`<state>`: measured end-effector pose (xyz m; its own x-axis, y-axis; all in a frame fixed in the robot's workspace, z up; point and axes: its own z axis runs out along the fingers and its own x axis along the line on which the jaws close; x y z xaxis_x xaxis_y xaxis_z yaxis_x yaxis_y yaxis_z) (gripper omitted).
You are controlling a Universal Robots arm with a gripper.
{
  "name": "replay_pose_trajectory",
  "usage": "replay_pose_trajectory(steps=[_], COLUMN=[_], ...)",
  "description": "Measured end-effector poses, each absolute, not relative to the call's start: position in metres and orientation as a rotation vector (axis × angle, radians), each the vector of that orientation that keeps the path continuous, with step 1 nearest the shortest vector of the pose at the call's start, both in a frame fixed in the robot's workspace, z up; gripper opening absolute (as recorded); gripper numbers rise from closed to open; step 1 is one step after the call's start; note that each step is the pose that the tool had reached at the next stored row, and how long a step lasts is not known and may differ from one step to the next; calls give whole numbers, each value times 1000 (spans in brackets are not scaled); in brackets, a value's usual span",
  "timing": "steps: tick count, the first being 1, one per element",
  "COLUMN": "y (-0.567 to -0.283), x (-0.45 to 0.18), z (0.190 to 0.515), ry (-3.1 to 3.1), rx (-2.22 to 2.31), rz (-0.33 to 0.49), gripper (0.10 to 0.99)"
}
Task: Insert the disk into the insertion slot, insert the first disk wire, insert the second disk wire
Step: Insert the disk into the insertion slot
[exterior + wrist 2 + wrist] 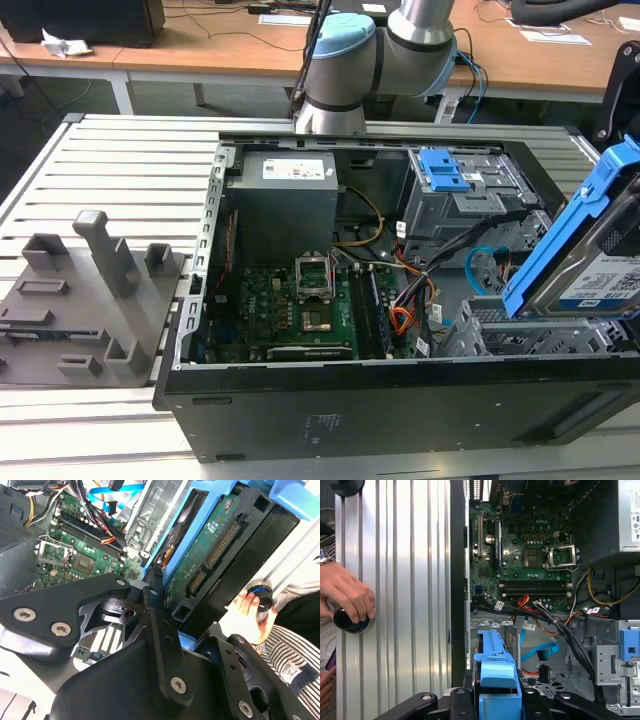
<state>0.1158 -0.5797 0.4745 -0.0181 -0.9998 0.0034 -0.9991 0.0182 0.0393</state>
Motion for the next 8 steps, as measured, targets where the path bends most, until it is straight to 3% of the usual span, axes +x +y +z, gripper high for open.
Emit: replay_pose_trajectory(steps=[8], y=[-580], x=[116], z=[472], ry=[-2220], rx=[2180], rz=[-40], gripper=[361])
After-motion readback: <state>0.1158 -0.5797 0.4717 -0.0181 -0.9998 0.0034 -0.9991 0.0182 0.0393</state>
